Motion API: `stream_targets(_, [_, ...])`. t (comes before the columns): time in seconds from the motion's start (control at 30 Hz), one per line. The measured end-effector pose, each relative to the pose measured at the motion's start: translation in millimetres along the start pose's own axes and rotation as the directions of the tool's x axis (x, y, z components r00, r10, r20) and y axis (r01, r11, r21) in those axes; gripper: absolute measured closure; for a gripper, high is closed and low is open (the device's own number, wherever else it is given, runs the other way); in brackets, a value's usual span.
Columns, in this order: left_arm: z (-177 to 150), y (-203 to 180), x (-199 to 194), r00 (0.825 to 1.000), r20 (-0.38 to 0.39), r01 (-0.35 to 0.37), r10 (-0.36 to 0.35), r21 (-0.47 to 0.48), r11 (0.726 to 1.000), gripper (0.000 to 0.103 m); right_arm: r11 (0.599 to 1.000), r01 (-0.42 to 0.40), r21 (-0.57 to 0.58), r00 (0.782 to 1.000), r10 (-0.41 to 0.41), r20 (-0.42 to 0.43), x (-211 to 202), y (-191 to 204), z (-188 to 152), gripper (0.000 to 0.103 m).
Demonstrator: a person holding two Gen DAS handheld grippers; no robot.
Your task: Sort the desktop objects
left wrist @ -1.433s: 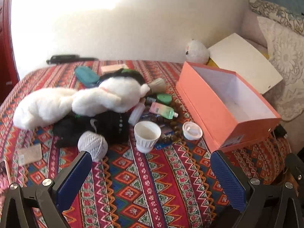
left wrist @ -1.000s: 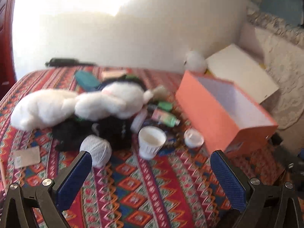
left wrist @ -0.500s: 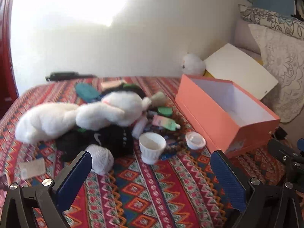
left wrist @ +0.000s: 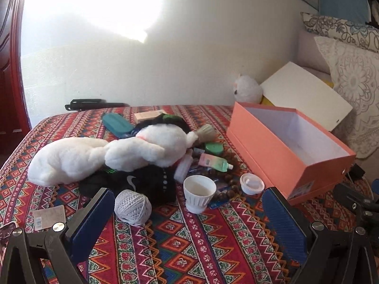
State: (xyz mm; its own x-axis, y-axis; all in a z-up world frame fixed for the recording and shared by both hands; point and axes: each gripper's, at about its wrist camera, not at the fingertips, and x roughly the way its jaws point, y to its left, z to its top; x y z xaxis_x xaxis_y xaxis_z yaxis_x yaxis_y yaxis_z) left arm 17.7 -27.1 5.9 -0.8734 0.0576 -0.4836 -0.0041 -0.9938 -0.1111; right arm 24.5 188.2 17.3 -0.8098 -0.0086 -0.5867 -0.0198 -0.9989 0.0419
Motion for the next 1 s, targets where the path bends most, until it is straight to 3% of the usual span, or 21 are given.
stream_targets(1.0, [-2.7,-3.1,-1.4,1.0,-0.019,0.003,-0.003,0.011,1.0,0.0,1.0,0.009,-0.005,1.0,-0.009,-0.001,-0.4,5.6,-5.8,0.0])
